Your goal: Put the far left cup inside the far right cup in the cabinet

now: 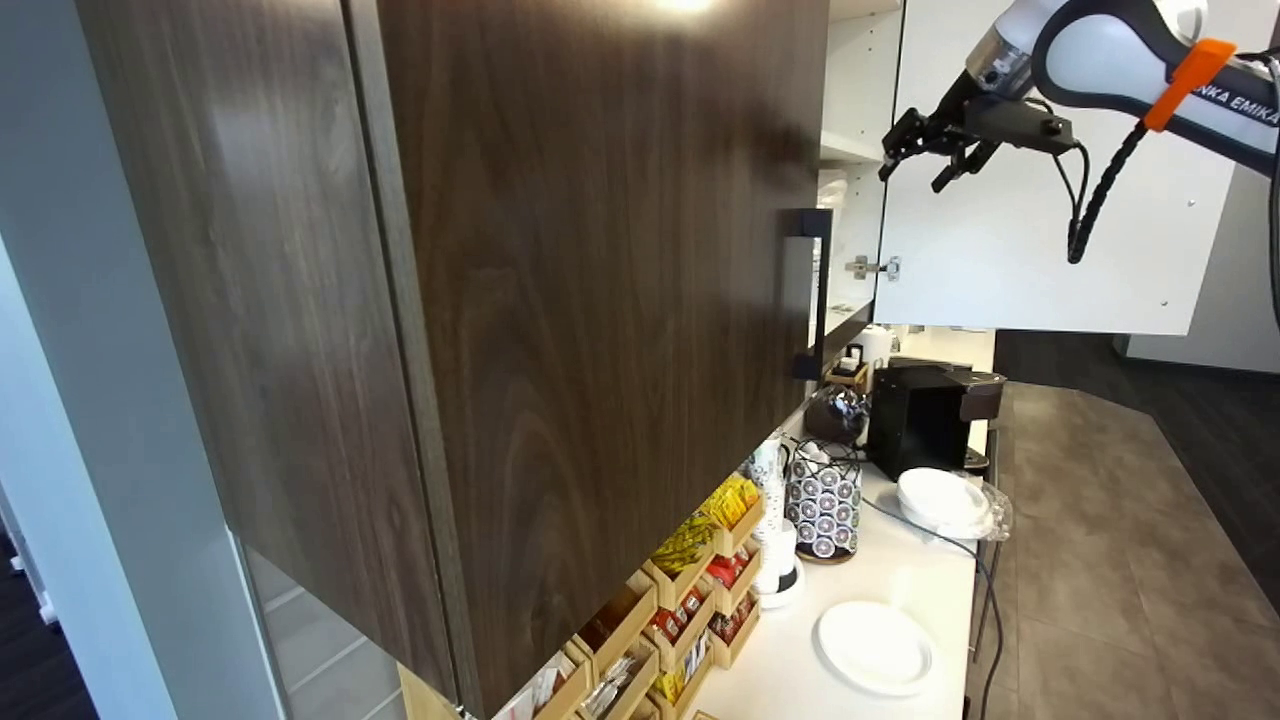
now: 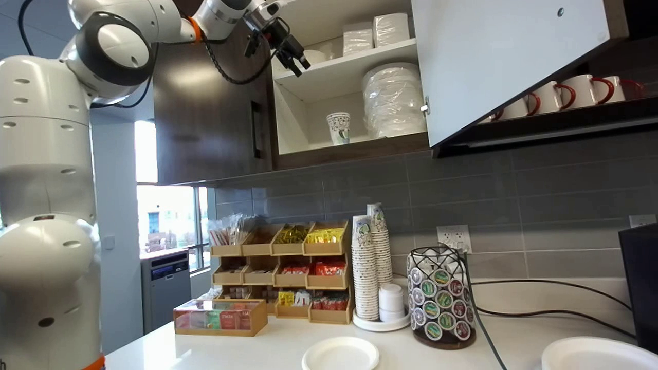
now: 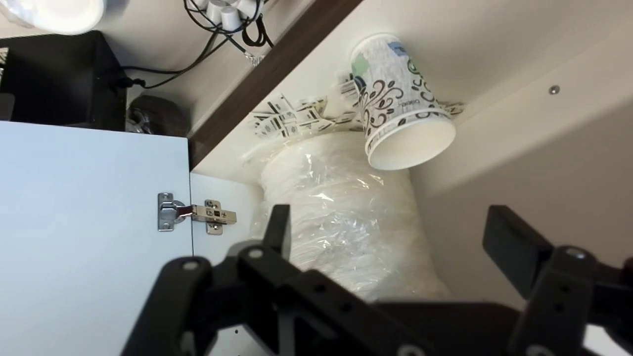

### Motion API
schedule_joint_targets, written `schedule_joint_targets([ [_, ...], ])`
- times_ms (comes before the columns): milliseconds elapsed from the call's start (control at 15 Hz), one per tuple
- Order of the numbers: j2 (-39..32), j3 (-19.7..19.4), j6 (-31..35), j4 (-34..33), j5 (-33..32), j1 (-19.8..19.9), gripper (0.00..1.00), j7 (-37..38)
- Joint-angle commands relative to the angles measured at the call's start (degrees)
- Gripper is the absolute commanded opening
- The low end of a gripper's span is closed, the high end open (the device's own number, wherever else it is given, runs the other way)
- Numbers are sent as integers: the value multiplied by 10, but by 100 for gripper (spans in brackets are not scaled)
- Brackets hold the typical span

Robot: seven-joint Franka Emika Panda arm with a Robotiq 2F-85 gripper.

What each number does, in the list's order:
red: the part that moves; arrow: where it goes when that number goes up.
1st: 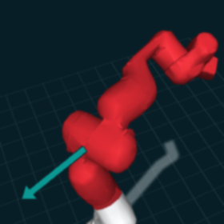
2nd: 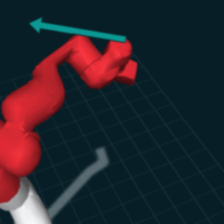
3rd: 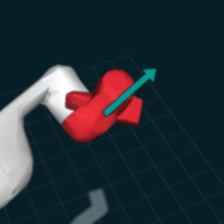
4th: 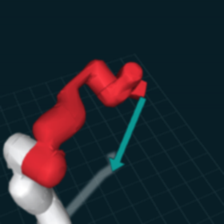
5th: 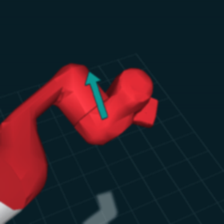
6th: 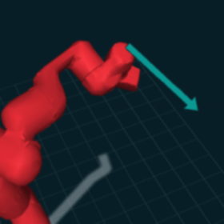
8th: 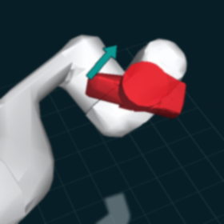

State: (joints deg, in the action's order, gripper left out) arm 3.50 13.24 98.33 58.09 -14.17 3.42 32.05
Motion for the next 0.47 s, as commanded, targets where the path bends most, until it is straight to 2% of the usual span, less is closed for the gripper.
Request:
schedule_joint_targets([
  [0, 14, -4, 1, 21, 3, 1, 100, -14],
  [200, 42, -11, 4, 62, 7, 3, 100, -30],
  [400, 48, -12, 5, 72, 7, 3, 100, -30],
])
